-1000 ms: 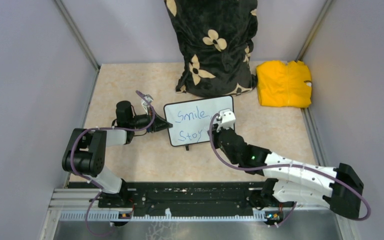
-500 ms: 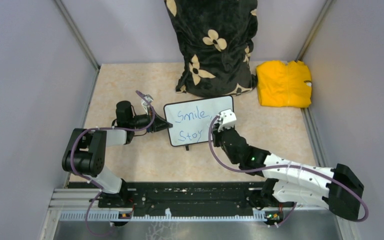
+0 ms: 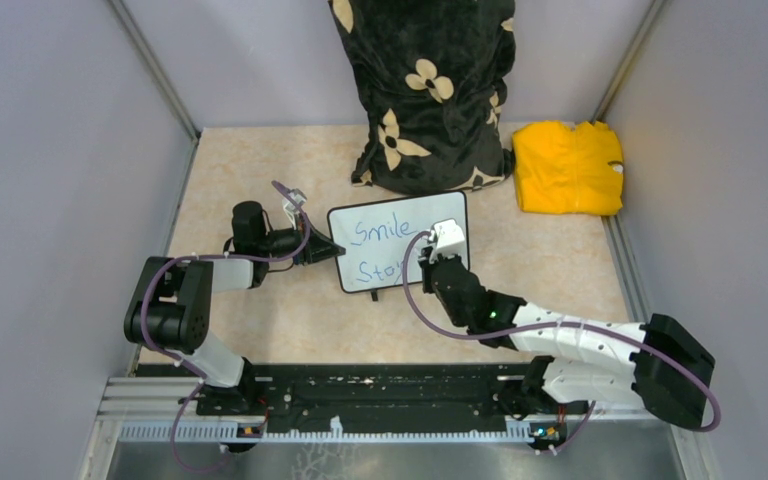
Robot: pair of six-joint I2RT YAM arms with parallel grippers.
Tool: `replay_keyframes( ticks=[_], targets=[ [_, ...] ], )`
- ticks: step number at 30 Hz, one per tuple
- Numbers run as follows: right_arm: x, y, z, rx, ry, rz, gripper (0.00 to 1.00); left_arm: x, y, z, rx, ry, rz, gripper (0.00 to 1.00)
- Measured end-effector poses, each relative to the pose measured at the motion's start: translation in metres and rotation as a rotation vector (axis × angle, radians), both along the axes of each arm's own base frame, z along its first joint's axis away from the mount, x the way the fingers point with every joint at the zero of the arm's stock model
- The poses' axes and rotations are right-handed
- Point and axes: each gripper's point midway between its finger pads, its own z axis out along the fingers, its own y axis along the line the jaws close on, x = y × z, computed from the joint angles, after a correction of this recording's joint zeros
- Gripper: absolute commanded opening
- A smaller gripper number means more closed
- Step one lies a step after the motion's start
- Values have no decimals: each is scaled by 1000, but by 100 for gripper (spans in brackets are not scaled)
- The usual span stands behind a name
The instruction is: Write a sentence on the whiteboard
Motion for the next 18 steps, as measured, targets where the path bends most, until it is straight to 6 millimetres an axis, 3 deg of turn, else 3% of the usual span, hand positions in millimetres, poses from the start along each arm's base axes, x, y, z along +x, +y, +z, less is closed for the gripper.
replay_keyframes(
  ticks=[18],
  targets=[
    [1,-3,-11,5,33,-44,0,0,-2,1,2,-1,-3,0]
  ],
)
